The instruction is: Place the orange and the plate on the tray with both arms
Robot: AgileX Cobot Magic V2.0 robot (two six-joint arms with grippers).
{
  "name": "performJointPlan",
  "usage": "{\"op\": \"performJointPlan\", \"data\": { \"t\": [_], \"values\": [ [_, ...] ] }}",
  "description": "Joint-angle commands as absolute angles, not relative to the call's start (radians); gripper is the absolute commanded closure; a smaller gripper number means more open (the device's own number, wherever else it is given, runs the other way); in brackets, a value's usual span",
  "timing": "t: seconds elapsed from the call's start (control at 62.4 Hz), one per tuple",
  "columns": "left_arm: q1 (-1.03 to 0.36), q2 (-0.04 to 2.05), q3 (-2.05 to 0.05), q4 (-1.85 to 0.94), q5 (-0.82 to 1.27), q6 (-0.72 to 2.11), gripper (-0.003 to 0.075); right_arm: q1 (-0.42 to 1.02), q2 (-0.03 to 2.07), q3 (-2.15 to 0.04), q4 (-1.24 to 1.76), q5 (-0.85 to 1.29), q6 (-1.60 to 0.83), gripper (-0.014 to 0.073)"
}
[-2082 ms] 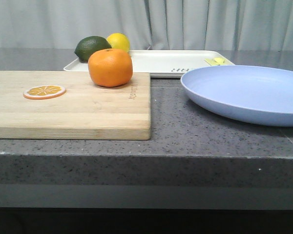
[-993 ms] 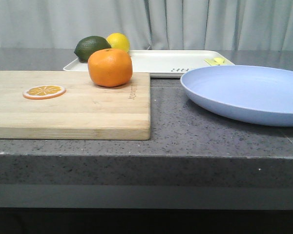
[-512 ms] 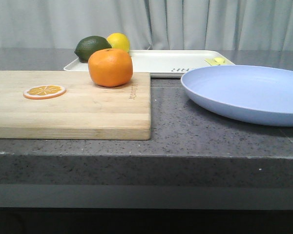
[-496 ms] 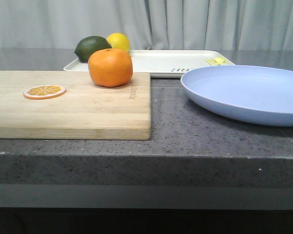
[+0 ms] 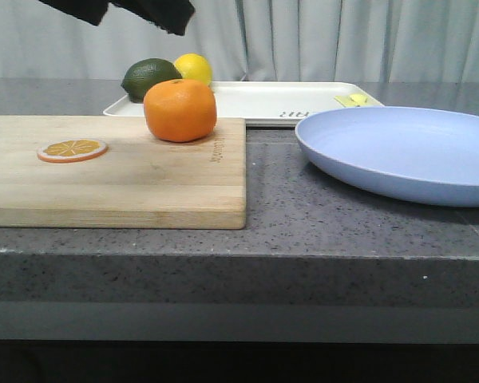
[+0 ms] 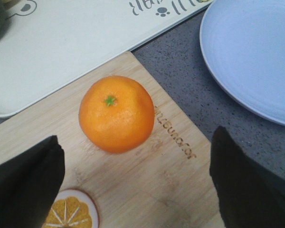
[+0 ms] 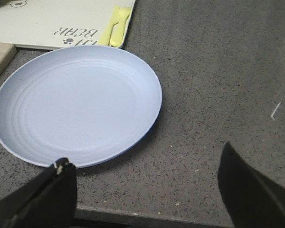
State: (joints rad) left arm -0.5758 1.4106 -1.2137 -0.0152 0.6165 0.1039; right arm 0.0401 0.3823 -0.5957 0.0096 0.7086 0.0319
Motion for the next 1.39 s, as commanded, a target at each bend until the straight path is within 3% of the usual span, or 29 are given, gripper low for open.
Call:
{"op": "performJointPlan", "data": {
  "t": [0.0, 0.48, 1.041, 1.281, 1.377],
  "values": [
    [-0.582, 1.443, -1.304, 0.0, 0.59, 0.103, 0.011, 0.042, 0.398, -0.631, 0.006, 0.638, 0.02, -0.002],
    [-0.582, 1.717, -1.508, 0.046, 0.641, 0.103, 0.011, 0.042, 0.398, -0.631, 0.006, 0.638, 0.02, -0.002],
    [-0.582, 1.777, -1.51, 0.042, 0.666, 0.097, 0.0118, 0.042, 0.398, -0.631, 0.006, 0.638, 0.02, -0.002],
    [-0.582, 1.777, -1.51, 0.042, 0.664, 0.097, 0.0271, 0.042, 0.398, -0.631, 0.006, 0.638, 0.02, -0.002],
    [-0.582, 1.773, -1.512, 0.042, 0.664, 0.097, 0.0297, 0.042, 0.398, -0.631, 0.006, 0.638, 0.02, -0.002]
  ]
}}
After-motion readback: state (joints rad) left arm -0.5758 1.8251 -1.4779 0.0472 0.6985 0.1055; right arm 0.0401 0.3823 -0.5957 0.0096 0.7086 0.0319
